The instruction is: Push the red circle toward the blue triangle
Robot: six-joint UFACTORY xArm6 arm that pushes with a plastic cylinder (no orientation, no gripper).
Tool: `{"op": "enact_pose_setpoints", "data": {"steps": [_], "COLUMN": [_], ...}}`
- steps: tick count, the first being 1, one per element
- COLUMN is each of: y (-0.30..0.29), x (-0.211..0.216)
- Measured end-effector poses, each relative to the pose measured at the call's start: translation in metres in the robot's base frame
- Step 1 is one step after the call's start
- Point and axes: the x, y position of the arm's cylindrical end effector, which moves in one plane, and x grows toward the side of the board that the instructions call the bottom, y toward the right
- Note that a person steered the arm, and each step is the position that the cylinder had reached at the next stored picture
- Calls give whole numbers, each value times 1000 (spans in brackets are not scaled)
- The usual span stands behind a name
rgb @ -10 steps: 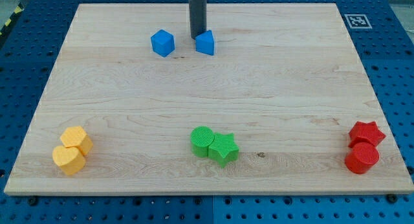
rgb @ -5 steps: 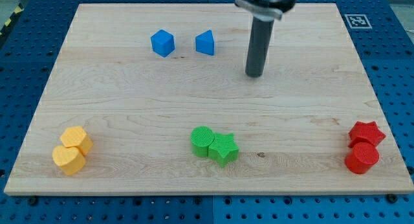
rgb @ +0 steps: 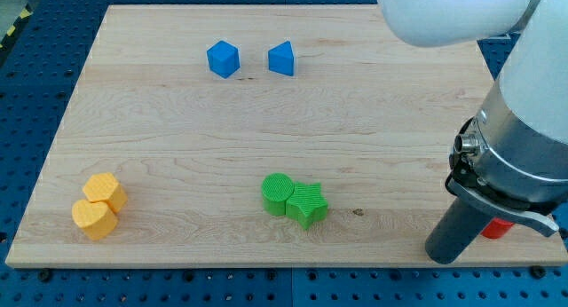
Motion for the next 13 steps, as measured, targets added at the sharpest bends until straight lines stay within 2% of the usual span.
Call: {"op": "enact_pose_setpoints", "data": {"steps": [2, 3, 5, 7, 10, 13], "y": [16, 88, 87, 45, 44, 44], "x": [-1, -2, -6, -23, -70, -167]}}
